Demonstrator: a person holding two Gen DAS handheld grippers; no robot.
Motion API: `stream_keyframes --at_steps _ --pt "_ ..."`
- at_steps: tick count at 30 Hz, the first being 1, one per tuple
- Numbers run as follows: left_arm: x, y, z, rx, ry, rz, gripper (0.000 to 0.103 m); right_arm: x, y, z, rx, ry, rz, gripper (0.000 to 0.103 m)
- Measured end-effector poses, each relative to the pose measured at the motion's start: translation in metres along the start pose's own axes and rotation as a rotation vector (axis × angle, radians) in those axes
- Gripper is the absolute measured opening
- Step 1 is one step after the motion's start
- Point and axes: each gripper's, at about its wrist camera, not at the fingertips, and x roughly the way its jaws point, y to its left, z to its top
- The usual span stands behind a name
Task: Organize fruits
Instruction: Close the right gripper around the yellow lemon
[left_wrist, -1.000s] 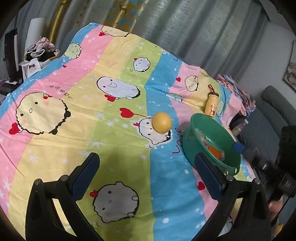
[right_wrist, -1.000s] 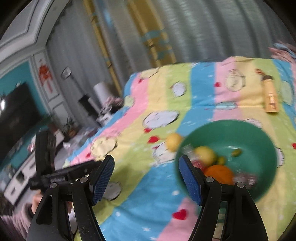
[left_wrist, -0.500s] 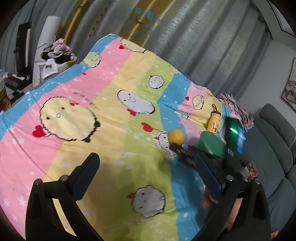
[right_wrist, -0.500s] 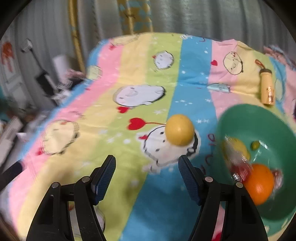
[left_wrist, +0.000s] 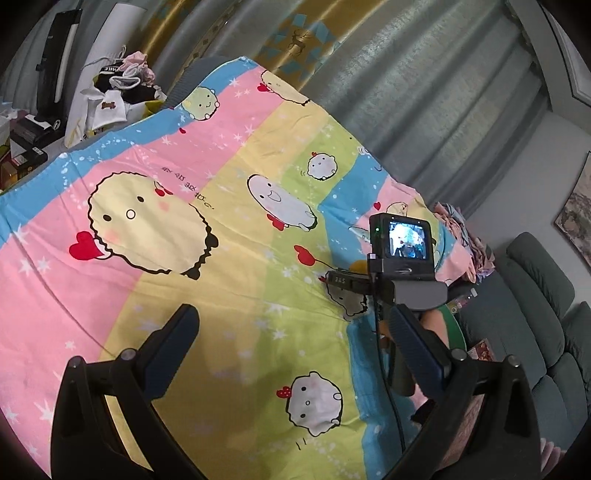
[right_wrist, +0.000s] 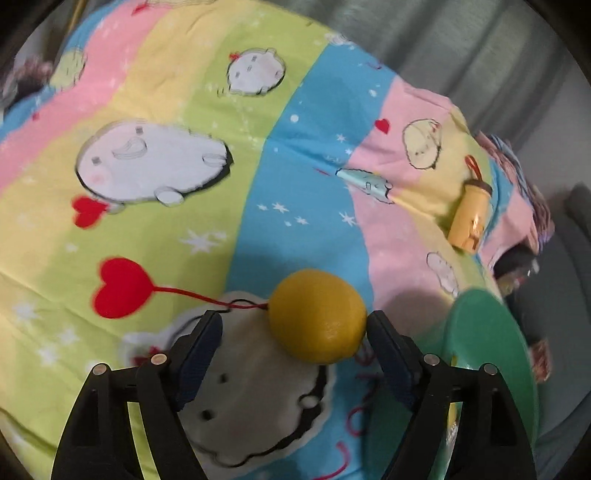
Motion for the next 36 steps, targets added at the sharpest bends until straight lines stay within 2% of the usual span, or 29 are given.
stream_keyframes --at_steps 2,3,4,7,9,11,13,14,15,17,20,24,27,29,31,36 --pt "0.002 0.002 0.000 -0.011 0.001 0.001 0.103 0.007 -0.003 0.004 -0.038 0.023 -0.010 0.070" --pt "0.004 0.002 0.000 -0.012 0.006 0.001 0.103 0.010 -0.004 0.005 -0.050 0.031 -0.017 0.062" --pt "0.005 0.001 -0.001 -0.007 0.008 -0.001 0.103 0.013 -0.007 0.007 -0.060 0.040 -0.025 0.060" --pt "0.012 0.000 -0.002 0.001 0.023 0.009 0.103 0.016 -0.011 0.014 -0.076 0.053 0.018 0.060" --pt "0.015 0.000 -0.003 -0.004 0.031 0.008 0.103 0.015 -0.018 0.016 -0.025 0.051 0.066 0.060" --pt "0.020 0.000 -0.002 0.006 0.044 0.009 0.103 0.002 -0.029 0.014 0.054 0.001 0.158 0.060" --pt "0.026 -0.001 -0.003 0.016 0.064 0.012 0.103 -0.023 -0.040 0.006 0.117 -0.068 0.287 0.060" --pt "0.028 -0.001 -0.004 0.013 0.073 0.006 0.103 -0.043 -0.046 -0.004 0.142 -0.110 0.424 0.060" --pt "0.030 0.000 -0.004 0.005 0.081 -0.009 0.103 -0.056 -0.051 -0.013 0.155 -0.137 0.514 0.060" --pt "0.031 -0.001 -0.005 -0.025 0.095 -0.065 0.103 -0.081 -0.054 -0.037 0.129 -0.163 0.648 0.060" --pt "0.033 -0.012 -0.008 -0.026 0.113 -0.121 0.102 -0.107 -0.055 -0.082 0.046 -0.169 0.752 0.060" --pt "0.043 -0.045 -0.026 0.059 0.232 -0.216 0.102 -0.120 -0.053 -0.131 -0.043 -0.132 0.806 0.060" --pt "0.051 -0.069 -0.044 0.140 0.305 -0.232 0.101 -0.133 -0.055 -0.159 -0.105 -0.141 0.824 0.060" --pt "0.057 -0.082 -0.057 0.184 0.351 -0.246 0.096 -0.136 -0.060 -0.169 -0.118 -0.156 0.819 0.060" --pt "0.064 -0.091 -0.069 0.217 0.391 -0.235 0.086 -0.135 -0.064 -0.175 -0.119 -0.158 0.815 0.060" --pt "0.076 -0.099 -0.085 0.244 0.458 -0.250 0.069 -0.131 -0.070 -0.192 -0.098 -0.138 0.831 0.060"
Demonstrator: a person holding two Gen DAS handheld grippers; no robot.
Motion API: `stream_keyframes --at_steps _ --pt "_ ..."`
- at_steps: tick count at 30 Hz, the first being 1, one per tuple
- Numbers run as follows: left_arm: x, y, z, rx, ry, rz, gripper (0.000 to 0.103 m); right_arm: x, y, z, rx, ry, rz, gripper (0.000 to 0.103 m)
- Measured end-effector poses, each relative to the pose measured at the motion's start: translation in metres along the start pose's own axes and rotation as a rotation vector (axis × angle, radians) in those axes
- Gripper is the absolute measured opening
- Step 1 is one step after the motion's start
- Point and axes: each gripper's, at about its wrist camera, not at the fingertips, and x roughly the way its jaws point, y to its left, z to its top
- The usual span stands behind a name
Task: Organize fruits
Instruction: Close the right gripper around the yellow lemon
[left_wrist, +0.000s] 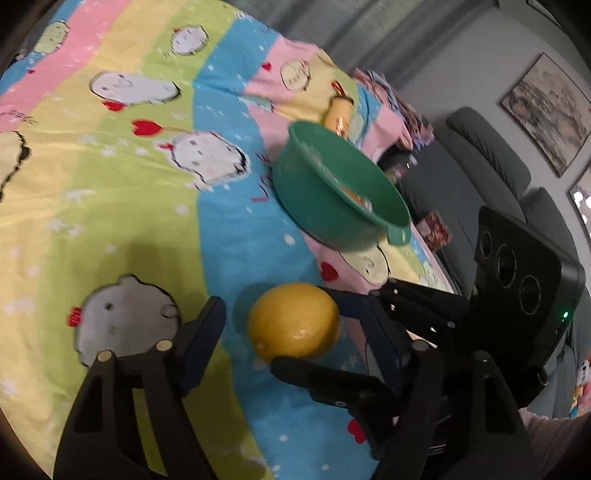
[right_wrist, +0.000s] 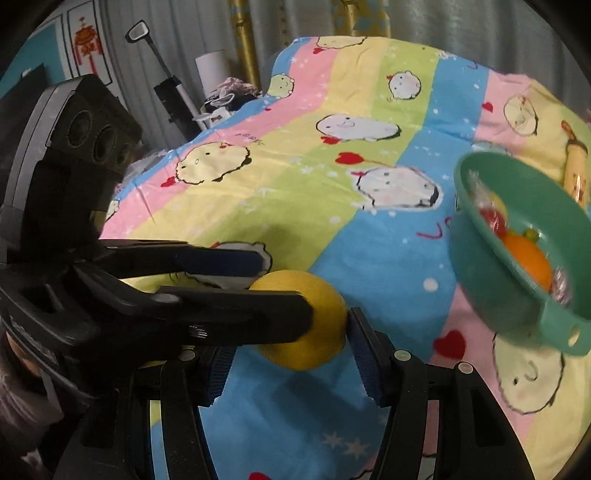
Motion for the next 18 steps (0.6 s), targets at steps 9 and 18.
stream_keyframes --at_steps 9,18 --pt "0.017 -0.001 -0.005 0.014 0.068 0.040 0.055 0.005 -0.004 -0.010 0.034 0.006 0.006 0.061" --pt "0.018 -0.006 -0.004 0.027 0.072 0.053 0.055 0.007 -0.013 -0.018 0.100 -0.005 0.073 0.068"
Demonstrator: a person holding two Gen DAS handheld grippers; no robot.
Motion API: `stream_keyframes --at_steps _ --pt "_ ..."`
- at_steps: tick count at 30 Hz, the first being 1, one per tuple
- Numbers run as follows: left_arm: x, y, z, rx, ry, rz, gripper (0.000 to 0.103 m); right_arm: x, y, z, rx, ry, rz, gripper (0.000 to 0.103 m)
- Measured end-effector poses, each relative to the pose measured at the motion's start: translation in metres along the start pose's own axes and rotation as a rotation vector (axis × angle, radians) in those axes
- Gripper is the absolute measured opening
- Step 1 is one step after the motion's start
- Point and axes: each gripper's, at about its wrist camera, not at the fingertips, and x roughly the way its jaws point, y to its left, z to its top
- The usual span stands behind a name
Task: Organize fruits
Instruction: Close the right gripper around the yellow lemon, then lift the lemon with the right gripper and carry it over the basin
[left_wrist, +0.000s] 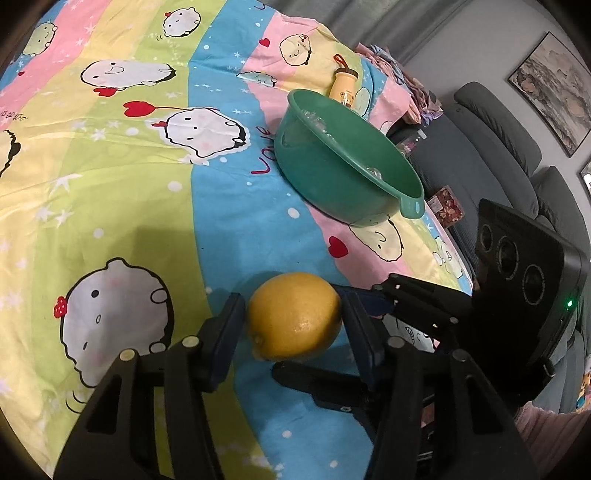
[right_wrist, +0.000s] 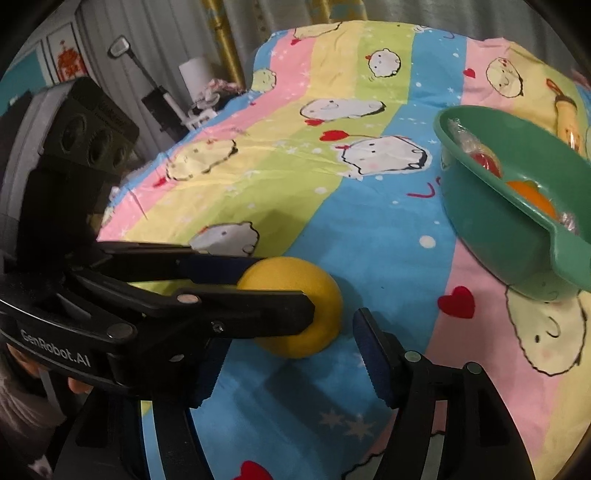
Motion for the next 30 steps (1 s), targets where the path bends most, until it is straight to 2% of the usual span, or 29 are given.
stream_keyframes --at_steps 5,11,17,30 --pt "0.000 -0.003 -0.001 0.009 -0.002 0.016 0.054 0.001 0.003 -0.001 -0.006 -0.022 -0.013 0.062" --pt "-0.003 -0.020 -0.002 0.062 -0.025 0.075 0.054 -0.006 0.000 -0.003 -0.002 -0.060 0.011 0.061" --pt "-0.012 -0.050 -0.002 0.158 -0.078 0.150 0.054 -0.027 0.001 -0.002 -0.058 -0.133 0.027 0.061" --pt "-0.025 -0.090 0.017 0.250 -0.145 0.219 0.054 -0.065 -0.005 0.012 -0.101 -0.249 0.042 0.061"
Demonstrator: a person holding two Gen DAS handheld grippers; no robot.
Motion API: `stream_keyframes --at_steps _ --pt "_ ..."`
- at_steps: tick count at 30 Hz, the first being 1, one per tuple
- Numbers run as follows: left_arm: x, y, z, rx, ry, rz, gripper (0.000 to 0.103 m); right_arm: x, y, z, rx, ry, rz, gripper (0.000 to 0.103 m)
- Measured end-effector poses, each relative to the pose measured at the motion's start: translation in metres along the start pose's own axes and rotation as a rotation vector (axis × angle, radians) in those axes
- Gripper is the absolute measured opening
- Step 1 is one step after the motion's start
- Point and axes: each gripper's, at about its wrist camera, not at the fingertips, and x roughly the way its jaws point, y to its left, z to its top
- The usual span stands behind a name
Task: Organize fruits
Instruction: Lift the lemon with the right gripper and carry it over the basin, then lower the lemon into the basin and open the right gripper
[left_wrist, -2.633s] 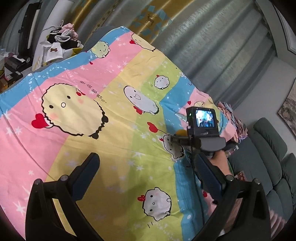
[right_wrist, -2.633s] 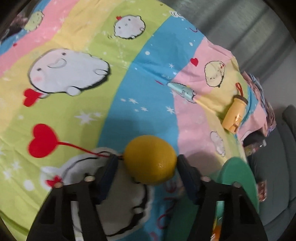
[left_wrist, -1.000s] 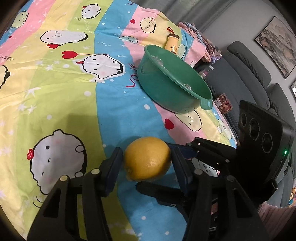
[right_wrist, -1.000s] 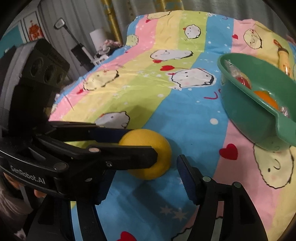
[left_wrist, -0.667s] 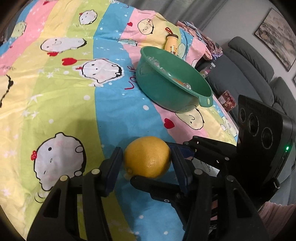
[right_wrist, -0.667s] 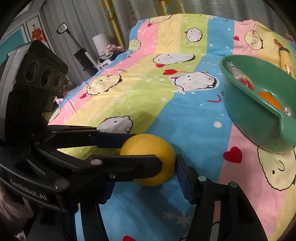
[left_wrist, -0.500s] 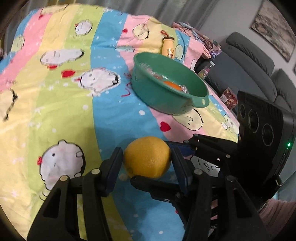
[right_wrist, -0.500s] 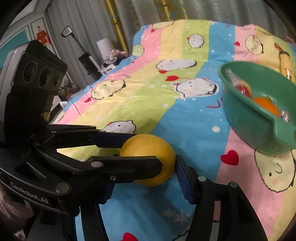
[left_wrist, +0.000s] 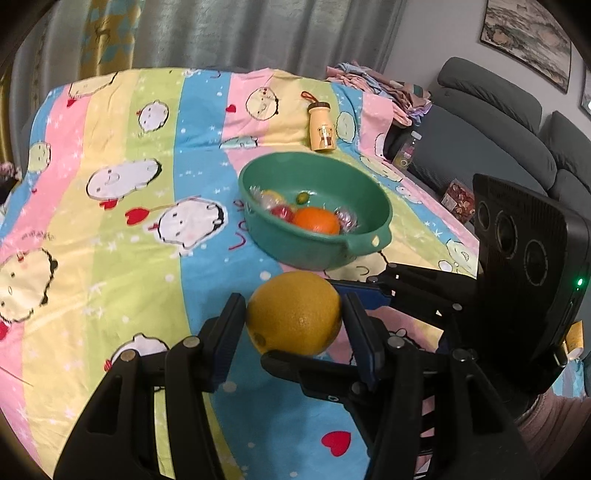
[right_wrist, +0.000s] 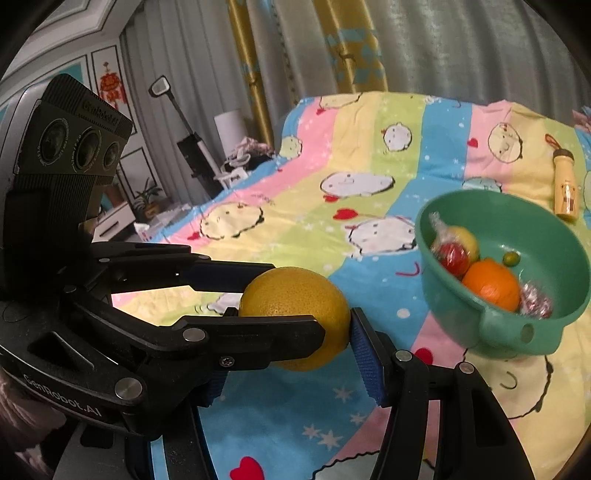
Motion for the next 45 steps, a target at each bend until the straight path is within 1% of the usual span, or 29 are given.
stream_keyframes --at_steps 8,15,23,29,31,35,42,45 --pt "-0.005 -0.019 0.020 0.034 -0.030 0.019 0.054 -0.018 -0.011 0.011 -0.001 -0.057 0.001 0.061" --pt "-0.002 -0.034 0.034 0.059 -0.041 0.018 0.054 -0.031 -0.025 0.015 0.017 -0.094 -0.007 0.061" --pt "0.015 -0.053 0.066 0.090 -0.071 -0.010 0.054 -0.047 -0.055 0.031 0.036 -0.138 -0.043 0.061" --pt "0.041 -0.062 0.096 0.099 -0.067 -0.046 0.054 -0.053 -0.090 0.042 0.083 -0.158 -0.073 0.061" --pt "0.051 -0.064 0.102 0.104 -0.063 -0.054 0.054 -0.052 -0.101 0.044 0.103 -0.151 -0.085 0.061" --pt "0.073 -0.064 0.113 0.113 -0.043 -0.058 0.053 -0.043 -0.125 0.048 0.152 -0.106 -0.112 0.061" --pt "0.118 -0.050 0.134 0.056 0.017 -0.144 0.053 -0.029 -0.165 0.052 0.233 -0.043 -0.148 0.061" --pt "0.137 -0.043 0.135 0.018 0.055 -0.182 0.052 -0.018 -0.176 0.053 0.254 0.016 -0.187 0.061"
